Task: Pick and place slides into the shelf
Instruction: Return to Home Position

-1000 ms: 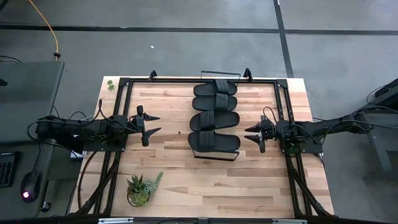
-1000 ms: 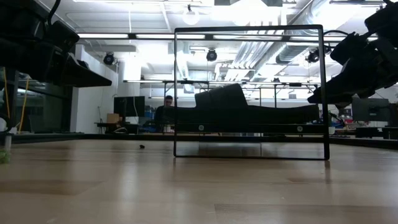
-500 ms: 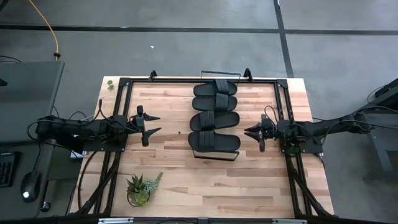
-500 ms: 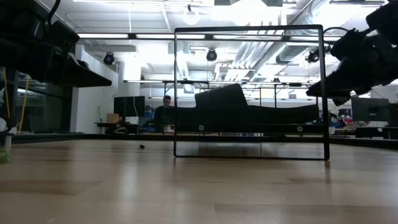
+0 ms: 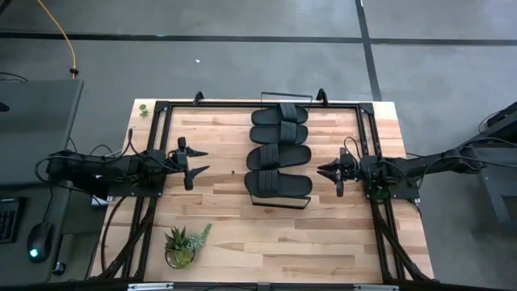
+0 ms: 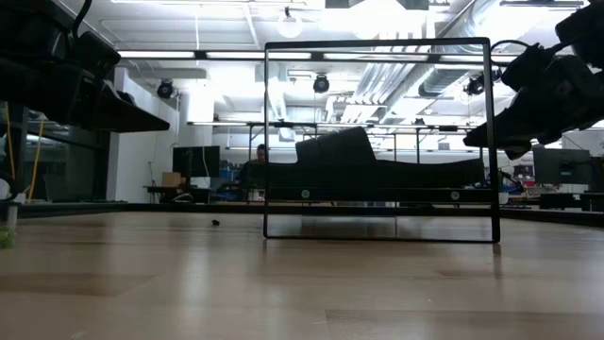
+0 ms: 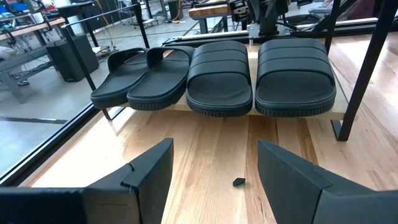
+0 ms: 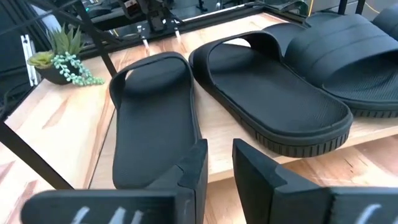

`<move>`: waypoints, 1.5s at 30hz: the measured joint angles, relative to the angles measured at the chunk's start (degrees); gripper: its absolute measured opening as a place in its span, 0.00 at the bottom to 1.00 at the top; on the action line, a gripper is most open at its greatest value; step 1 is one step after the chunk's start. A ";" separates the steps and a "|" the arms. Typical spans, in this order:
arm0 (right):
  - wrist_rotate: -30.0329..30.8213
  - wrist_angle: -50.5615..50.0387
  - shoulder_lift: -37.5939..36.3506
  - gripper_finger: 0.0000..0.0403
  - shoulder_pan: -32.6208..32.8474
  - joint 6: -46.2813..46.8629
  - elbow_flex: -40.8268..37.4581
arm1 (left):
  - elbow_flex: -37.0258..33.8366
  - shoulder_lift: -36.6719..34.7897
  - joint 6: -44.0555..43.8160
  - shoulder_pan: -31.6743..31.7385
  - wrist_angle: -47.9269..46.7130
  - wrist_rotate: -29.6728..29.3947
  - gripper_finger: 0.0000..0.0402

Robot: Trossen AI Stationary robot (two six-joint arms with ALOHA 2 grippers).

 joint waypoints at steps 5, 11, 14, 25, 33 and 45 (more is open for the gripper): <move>0.11 -1.25 0.01 0.17 0.00 -3.30 0.00 | 0.00 0.00 0.00 -0.01 0.00 0.00 0.54; -1.45 -2.56 0.00 0.17 -0.01 -3.14 0.00 | 0.00 0.00 0.00 0.00 0.00 0.00 0.54; -2.03 -2.61 0.00 0.17 0.00 -3.45 0.00 | 0.00 0.00 0.00 -0.01 0.00 0.01 0.54; -2.01 -2.61 0.01 0.17 0.00 -3.07 0.00 | 0.00 0.00 0.00 -0.02 0.00 0.02 0.54; -2.01 -2.63 0.00 0.17 -0.01 -3.06 0.00 | 0.00 0.00 0.00 -0.02 0.01 0.00 0.54; -2.01 -2.63 0.01 0.17 -0.01 -3.06 0.00 | 0.00 0.00 0.00 0.00 0.00 0.00 0.54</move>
